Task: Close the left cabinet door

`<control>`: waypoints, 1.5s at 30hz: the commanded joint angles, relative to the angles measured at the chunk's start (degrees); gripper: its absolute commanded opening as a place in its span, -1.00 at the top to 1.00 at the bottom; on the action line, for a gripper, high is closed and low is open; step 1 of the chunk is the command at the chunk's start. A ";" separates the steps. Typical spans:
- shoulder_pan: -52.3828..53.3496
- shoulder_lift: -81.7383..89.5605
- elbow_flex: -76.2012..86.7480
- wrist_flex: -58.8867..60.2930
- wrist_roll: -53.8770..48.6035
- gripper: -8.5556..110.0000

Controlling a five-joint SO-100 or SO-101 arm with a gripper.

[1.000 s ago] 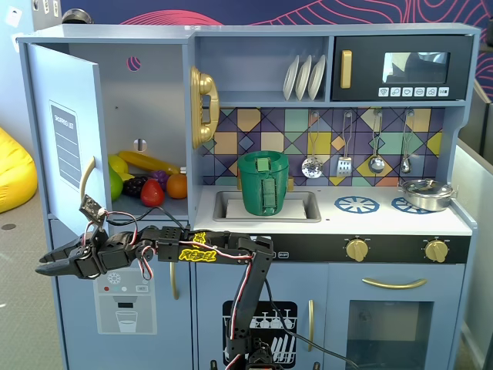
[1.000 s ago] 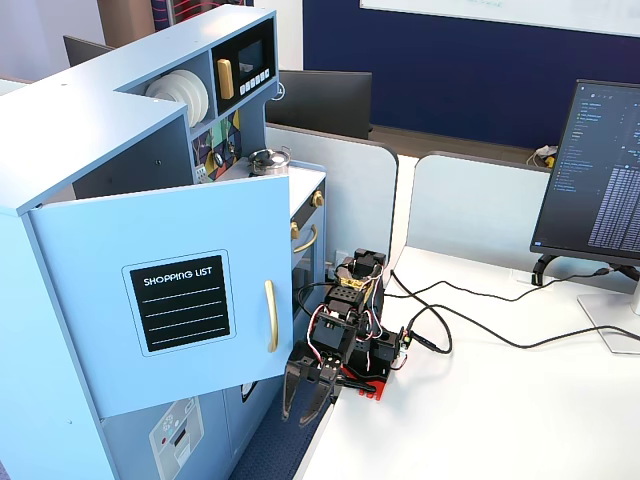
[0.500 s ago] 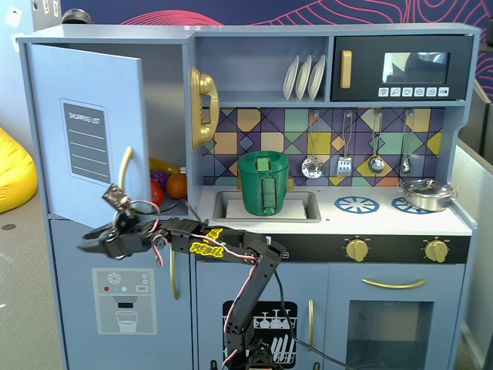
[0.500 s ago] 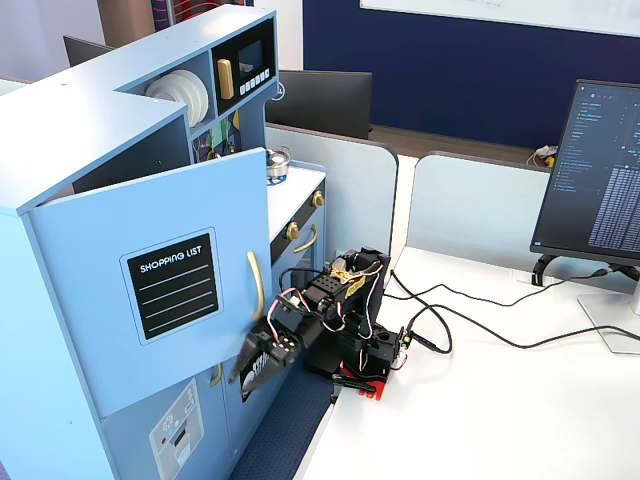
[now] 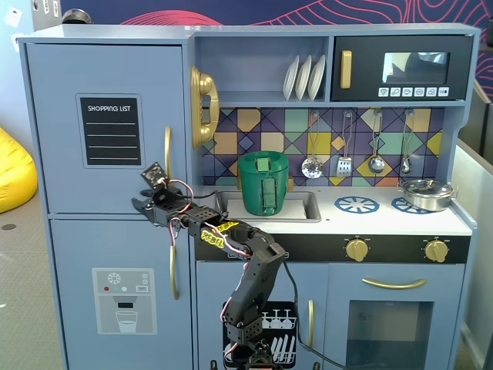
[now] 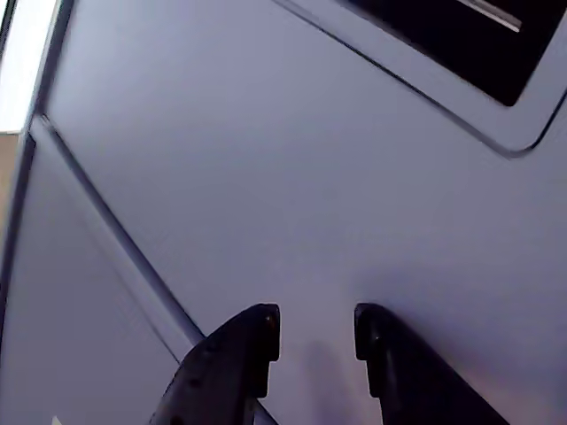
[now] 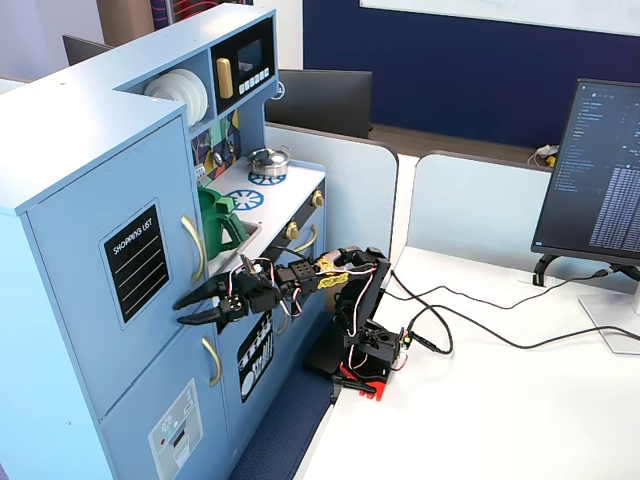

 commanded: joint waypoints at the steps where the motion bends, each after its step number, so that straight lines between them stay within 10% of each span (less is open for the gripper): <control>1: 1.76 4.22 0.18 1.93 3.78 0.86; 9: -5.45 33.05 12.48 41.31 15.38 0.86; 17: 23.55 60.91 39.46 70.05 13.97 0.86; 23: 41.40 69.17 55.11 79.63 20.39 0.86; 45: 43.42 69.35 61.00 91.85 29.36 0.79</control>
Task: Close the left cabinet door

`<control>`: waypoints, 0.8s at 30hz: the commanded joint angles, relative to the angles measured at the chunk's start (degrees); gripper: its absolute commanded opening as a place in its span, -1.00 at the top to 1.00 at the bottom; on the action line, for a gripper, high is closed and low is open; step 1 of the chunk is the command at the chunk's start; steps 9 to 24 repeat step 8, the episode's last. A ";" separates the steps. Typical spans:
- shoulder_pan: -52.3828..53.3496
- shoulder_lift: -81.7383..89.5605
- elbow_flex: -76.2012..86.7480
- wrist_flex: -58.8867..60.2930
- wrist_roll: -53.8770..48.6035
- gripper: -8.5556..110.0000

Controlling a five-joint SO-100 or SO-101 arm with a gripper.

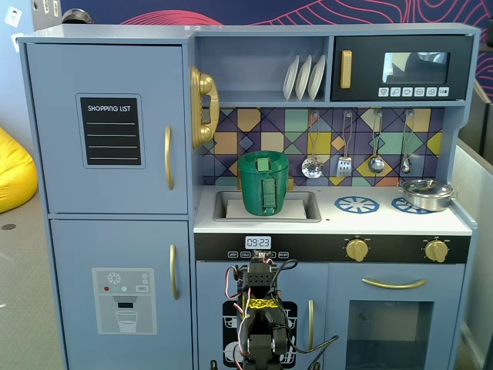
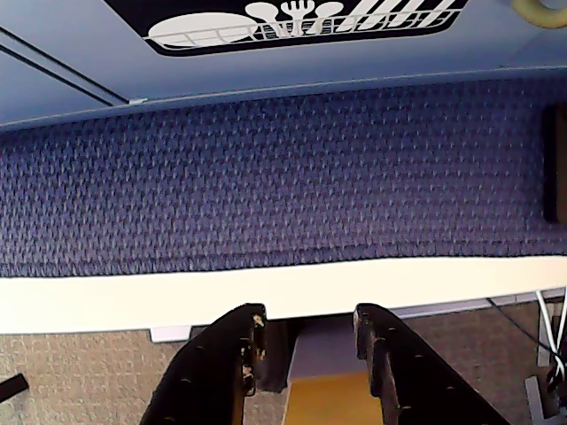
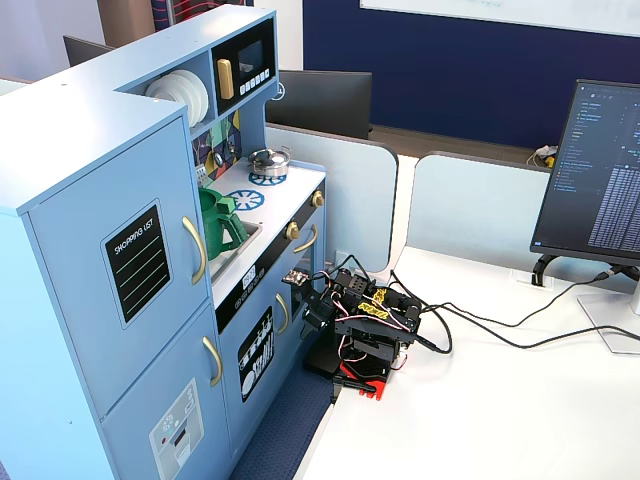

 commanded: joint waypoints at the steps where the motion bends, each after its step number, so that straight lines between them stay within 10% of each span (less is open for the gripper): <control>1: 0.70 -0.35 1.14 9.58 2.29 0.79; 24: 0.70 -0.35 1.14 9.58 2.29 0.77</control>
